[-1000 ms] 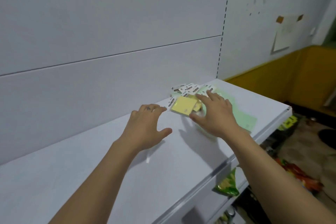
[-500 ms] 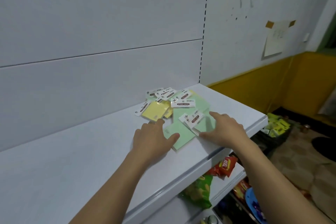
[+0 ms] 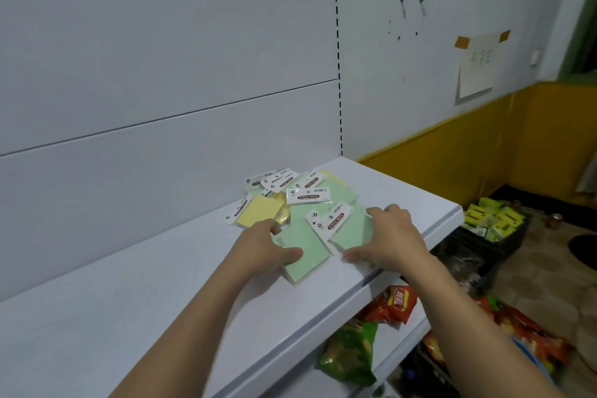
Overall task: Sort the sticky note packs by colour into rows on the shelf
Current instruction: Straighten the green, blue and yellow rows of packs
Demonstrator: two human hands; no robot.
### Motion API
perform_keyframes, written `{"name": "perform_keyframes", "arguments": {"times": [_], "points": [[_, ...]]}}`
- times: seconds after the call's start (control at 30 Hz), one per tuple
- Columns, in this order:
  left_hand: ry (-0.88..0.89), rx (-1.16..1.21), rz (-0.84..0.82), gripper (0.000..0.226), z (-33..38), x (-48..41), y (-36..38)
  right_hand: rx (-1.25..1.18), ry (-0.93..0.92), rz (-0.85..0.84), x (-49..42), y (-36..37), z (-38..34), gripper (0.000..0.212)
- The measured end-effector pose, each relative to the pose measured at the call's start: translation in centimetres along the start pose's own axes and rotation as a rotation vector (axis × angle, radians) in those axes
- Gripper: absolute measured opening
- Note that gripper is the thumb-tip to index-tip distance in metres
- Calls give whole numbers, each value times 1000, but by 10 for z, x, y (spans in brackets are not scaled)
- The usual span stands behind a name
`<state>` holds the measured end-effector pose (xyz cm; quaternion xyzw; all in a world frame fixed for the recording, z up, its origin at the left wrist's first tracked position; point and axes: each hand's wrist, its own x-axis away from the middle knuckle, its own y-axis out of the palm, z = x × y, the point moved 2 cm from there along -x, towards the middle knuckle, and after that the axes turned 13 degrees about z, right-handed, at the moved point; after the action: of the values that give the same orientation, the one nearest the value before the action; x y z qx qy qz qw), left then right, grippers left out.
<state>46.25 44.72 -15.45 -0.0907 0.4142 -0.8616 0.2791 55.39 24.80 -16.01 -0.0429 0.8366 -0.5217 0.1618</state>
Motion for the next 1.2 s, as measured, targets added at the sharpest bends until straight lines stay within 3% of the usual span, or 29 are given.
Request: {"name": "perform_keyframes", "arguments": {"times": [0.1, 0.27, 0.37, 0.5, 0.57, 0.63, 0.77, 0.87, 1.2], "points": [[-6, 200, 48, 25, 1, -2, -5, -77, 43, 32, -7, -4, 4, 87], [15, 204, 36, 21, 3, -9, -16, -314, 107, 37, -21, -6, 12, 52], [43, 119, -3, 20, 2, -10, -19, -617, 183, 115, -22, -5, 12, 25], [75, -24, -1, 19, 2, -17, -23, -848, 247, 138, -18, 10, 0, 21], [81, -78, -65, 31, 5, -20, -25, -768, 226, 169, -18, 14, -2, 24], [104, -164, -136, 40, 3, -20, -29, -510, 167, 167, -18, 14, -3, 30], [149, -218, -126, 21, -5, -22, -25, -170, 98, 98, -19, 9, -1, 38], [180, -140, -71, 10, -2, -27, -31, -225, 86, 80, -24, 1, -4, 35], [146, 285, 197, 15, -23, -23, -75, -642, 36, 164, -32, -4, -38, 18]]}}
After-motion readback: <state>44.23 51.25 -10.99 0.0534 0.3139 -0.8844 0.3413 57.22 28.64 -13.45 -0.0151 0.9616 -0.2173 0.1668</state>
